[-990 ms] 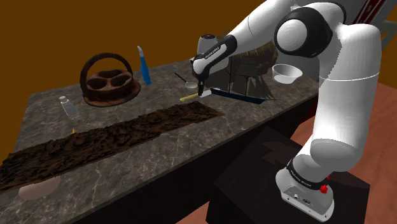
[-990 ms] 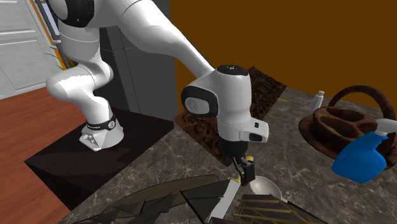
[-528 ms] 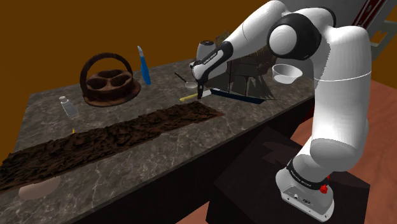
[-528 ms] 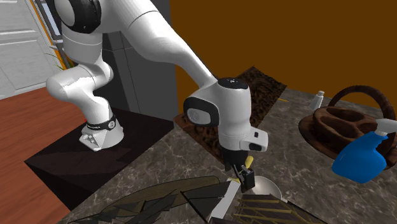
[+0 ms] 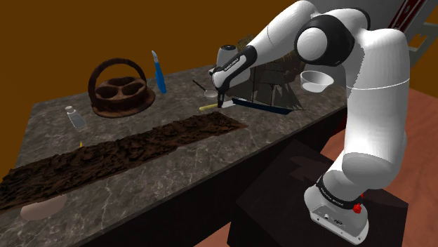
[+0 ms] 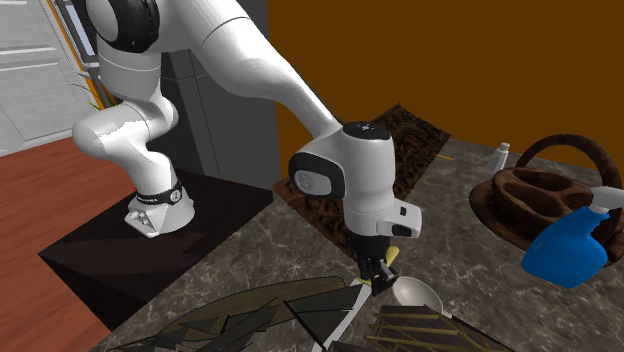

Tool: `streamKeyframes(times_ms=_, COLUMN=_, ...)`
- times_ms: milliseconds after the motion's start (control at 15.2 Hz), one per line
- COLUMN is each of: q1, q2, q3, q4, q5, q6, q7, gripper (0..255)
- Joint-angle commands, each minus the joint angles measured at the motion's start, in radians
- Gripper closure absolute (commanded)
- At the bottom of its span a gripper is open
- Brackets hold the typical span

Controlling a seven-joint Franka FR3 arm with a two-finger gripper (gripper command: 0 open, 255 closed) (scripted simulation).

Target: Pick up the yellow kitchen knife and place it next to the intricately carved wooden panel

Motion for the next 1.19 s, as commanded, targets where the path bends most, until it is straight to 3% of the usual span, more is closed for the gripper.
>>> streamKeyframes(times_ms=0, q1=-0.001, q2=0.002, q3=-0.001, q4=-0.001, q5=0.0, q6=0.001, q7=0.0, gripper=255)
streamKeyframes(times_ms=396, q1=-0.001, q2=0.002, q3=-0.001, q4=0.0, q5=0.0, q6=0.001, q7=0.0, gripper=255)
streamKeyframes(times_ms=1122, q1=0.006, q2=-0.093, q3=-0.01, q4=0.02, q5=-0.013, q6=-0.113, q7=0.005, gripper=255)
